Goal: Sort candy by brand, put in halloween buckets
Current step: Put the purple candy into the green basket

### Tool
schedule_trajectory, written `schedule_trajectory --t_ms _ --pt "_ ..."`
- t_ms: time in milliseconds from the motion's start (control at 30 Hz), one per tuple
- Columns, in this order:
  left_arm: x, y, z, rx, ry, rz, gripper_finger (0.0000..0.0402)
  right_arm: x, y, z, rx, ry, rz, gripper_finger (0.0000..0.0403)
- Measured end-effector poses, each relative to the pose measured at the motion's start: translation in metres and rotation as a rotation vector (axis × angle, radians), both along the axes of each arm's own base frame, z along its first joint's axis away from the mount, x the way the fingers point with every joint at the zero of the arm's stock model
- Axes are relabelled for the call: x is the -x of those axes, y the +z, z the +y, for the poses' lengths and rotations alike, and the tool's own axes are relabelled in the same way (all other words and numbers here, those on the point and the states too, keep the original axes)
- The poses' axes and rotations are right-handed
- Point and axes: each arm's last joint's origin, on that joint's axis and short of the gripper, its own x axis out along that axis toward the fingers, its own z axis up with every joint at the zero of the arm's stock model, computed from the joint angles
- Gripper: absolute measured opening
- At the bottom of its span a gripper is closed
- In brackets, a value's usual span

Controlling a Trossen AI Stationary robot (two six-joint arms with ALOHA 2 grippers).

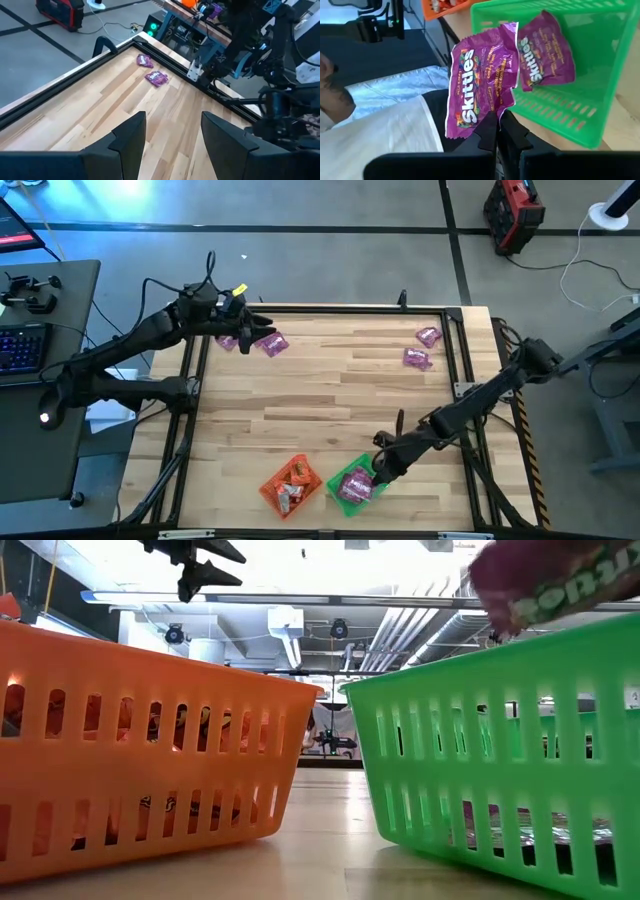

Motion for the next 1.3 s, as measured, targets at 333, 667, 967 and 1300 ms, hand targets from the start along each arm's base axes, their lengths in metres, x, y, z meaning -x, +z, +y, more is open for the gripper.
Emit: schedule_trajectory --t_ms 333,667,967,1300 --pt "0.000 0.000 -0.002 0.004 -0.053 -0.006 0.0182 0.001 -0.004 0.000 -0.046 -0.015 0.082 0.0047" --pt "0.000 -0.002 -0.002 -0.022 -0.067 0.020 0.0182 -0.018 0.004 -0.022 -0.047 -0.083 -0.046 0.0173" --pt "0.001 -0.003 -0.002 -0.025 -0.069 0.028 0.0182 -0.019 0.036 -0.090 0.092 -0.207 -0.185 0.0181" --pt "0.001 -0.003 -0.002 -0.025 -0.066 0.031 0.0182 0.049 0.029 -0.176 0.479 -0.662 0.408 0.0181"
